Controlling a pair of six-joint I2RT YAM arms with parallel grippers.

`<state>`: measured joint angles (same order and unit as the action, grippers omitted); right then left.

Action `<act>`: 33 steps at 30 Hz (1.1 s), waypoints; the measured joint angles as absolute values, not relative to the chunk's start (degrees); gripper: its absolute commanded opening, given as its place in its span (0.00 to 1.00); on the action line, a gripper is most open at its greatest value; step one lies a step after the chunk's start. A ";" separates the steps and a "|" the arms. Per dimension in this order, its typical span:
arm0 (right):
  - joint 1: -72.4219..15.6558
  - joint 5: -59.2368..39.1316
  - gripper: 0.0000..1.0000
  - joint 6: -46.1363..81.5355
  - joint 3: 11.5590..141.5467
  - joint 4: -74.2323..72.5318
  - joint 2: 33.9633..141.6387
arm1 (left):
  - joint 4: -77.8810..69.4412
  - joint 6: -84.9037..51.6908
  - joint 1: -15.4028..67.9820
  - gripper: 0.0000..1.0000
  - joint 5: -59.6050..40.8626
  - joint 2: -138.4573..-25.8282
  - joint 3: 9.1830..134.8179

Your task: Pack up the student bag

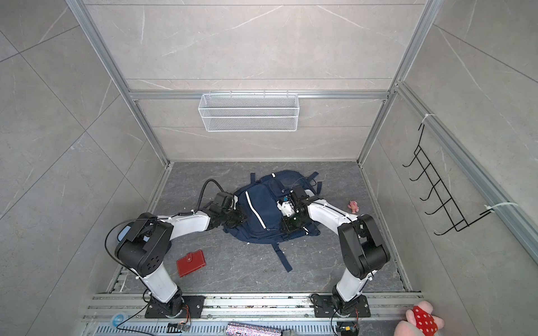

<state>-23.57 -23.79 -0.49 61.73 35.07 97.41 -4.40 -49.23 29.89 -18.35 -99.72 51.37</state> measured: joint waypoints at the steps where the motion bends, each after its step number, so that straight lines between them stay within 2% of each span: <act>1: -23.57 -23.68 0.29 -0.34 61.89 35.03 97.51 | -4.40 -49.23 29.89 0.00 -18.35 -99.72 51.37; 3: -23.57 -23.27 0.24 0.30 62.76 34.85 98.06 | -4.40 -49.23 29.89 0.00 -18.37 -99.72 51.37; 7: -23.79 -22.15 0.01 0.51 63.90 34.06 99.02 | -4.40 -49.23 29.89 0.00 -18.37 -99.72 51.37; 8: -23.88 -22.06 0.00 0.51 63.90 34.04 99.00 | -4.43 -49.28 29.89 0.00 -18.37 -99.72 51.37; 15: -26.09 -22.50 0.00 -1.61 62.06 32.23 96.53 | -5.96 -50.26 29.78 0.00 -18.70 -99.72 50.61; 20: -31.48 -22.76 0.00 -5.72 60.62 29.54 93.34 | -6.09 -50.83 29.43 0.00 -19.73 -99.77 50.57; 25: -36.45 -24.51 0.00 -9.19 60.62 28.99 93.27 | -6.52 -51.29 29.19 0.00 -21.39 -99.81 50.06; 33: -39.48 -28.38 0.00 -9.89 59.55 26.81 93.30 | -7.18 -53.04 29.21 0.00 -22.55 -99.85 49.69</act>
